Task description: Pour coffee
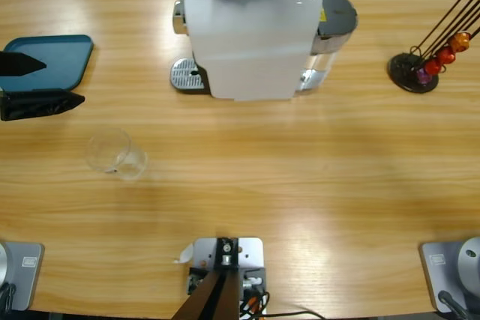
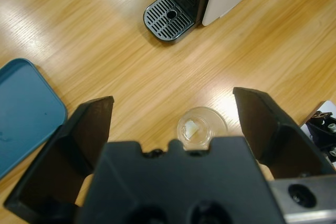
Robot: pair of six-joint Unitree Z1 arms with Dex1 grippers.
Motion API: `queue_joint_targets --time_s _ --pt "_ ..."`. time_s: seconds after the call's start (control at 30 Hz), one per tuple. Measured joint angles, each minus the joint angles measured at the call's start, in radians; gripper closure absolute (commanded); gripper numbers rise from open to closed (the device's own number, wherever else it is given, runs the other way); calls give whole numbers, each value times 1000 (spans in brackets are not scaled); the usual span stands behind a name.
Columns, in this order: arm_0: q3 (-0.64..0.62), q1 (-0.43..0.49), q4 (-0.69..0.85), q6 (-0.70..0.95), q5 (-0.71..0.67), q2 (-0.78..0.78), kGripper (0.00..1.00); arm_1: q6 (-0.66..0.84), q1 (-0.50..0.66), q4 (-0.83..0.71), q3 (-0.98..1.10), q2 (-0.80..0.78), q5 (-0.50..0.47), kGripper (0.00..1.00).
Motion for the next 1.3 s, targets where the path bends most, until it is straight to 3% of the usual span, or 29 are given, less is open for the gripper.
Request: queue_joint_targets --time_s 0.17,0.23,0.3,0.5,0.63,0.73,0.83,0.93,1.03,1.17,1.3 --pt "0 0 -1 0 0 0 6 0 1 3 0 -12 0 717" --pt "0 0 -3 0 0 0 3 12 25 5 -3 -15 8 782" --pt "0 0 -4 0 0 0 0 58 85 23 -25 -21 10 1000" --pt "0 0 -5 0 0 -6 13 264 225 67 -21 -80 -20 1000" --pt "0 0 -5 0 0 -42 18 596 245 39 145 -181 -110 1000" --pt "0 0 -5 0 0 -69 18 829 247 -59 339 -262 -255 1000" --pt "0 0 -5 -14 0 -93 11 965 247 -108 436 -328 -427 1000" --pt "0 0 -4 -20 0 -123 4 1013 234 -145 461 -365 -542 1000" --pt "0 0 -4 -23 0 -135 4 1029 156 -209 463 -390 -593 1000" --pt "0 0 -3 -36 -1 -136 1 1032 23 -315 420 -393 -572 1000" --pt "0 -1 -3 -37 -1 -136 0 1039 5 -366 332 -362 -510 1000"
